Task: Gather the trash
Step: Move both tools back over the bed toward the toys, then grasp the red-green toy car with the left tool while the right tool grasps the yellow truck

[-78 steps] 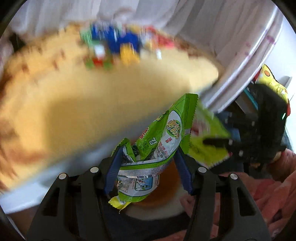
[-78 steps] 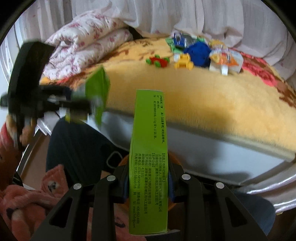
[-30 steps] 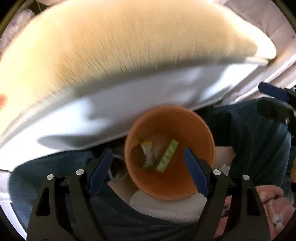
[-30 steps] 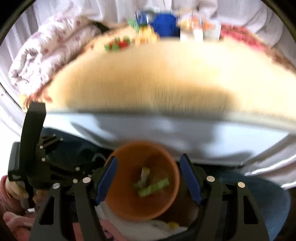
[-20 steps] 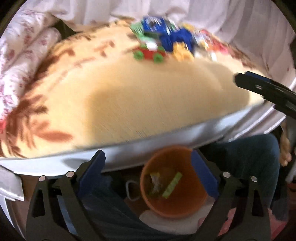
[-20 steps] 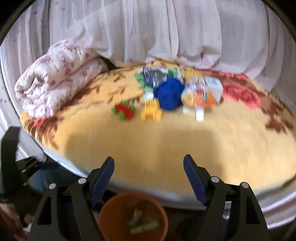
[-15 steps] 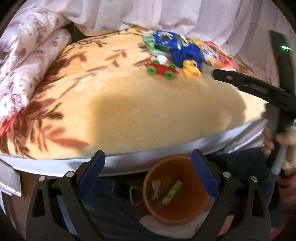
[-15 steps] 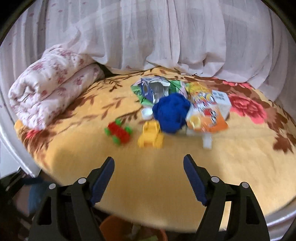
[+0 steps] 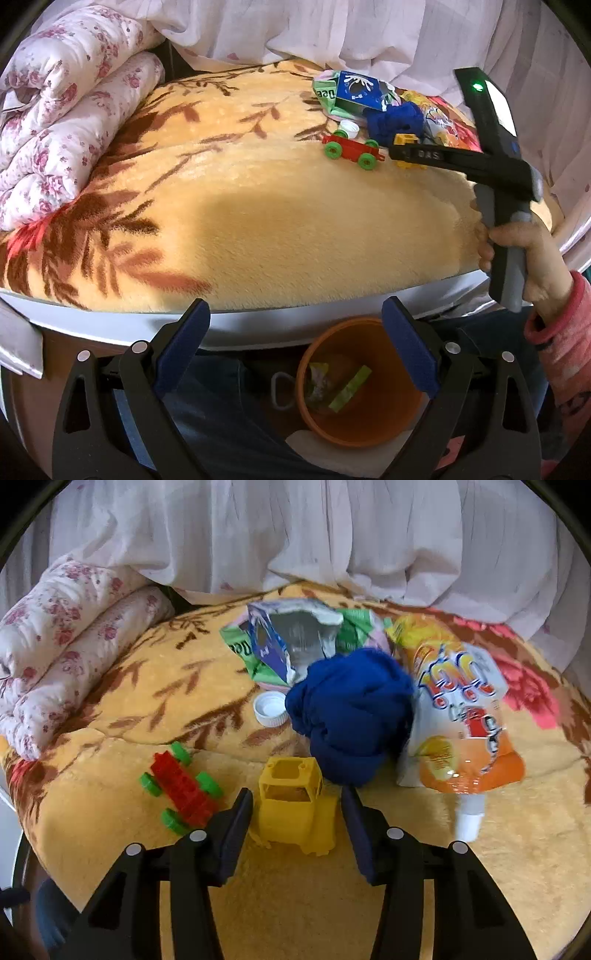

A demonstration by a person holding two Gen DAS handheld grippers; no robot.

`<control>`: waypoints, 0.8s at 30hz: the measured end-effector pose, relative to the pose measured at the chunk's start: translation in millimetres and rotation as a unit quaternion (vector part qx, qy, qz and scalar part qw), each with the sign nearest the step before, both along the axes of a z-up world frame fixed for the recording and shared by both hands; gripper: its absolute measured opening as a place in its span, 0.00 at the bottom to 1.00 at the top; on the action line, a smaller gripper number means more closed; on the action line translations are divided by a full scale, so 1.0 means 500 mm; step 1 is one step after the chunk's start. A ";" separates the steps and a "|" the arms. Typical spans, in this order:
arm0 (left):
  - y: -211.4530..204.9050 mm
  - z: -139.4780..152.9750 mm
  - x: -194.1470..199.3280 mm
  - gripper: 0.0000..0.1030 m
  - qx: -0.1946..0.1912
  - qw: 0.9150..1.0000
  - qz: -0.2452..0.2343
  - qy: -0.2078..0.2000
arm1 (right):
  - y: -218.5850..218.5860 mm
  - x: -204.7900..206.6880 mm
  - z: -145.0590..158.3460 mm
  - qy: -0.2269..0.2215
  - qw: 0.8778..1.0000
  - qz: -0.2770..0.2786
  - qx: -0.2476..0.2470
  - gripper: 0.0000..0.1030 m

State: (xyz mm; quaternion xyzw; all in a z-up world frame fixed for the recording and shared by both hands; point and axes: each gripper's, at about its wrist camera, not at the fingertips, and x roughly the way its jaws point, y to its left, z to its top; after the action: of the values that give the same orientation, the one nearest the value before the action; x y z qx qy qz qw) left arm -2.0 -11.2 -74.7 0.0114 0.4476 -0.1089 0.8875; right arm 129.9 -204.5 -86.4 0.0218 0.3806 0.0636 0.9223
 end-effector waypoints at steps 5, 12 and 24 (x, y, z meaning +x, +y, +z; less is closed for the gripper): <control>-0.007 0.000 0.017 0.89 -0.005 1.000 0.000 -0.001 | -0.027 -0.069 0.037 -0.022 0.999 0.009 0.027 0.48; -0.047 0.007 0.082 0.89 -0.025 1.000 -0.008 0.002 | -0.078 -0.173 0.087 -0.051 0.997 0.014 0.056 0.48; -0.160 -0.002 0.276 0.89 -0.045 0.998 0.033 0.003 | -0.101 -0.278 0.140 -0.090 0.994 0.032 0.062 0.48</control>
State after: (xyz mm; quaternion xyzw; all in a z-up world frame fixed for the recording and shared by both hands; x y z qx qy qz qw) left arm 136.1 -91.1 -75.9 -0.0437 0.4449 -0.1001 0.8889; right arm -8.9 -255.2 -16.2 0.0615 0.2922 0.1182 0.9470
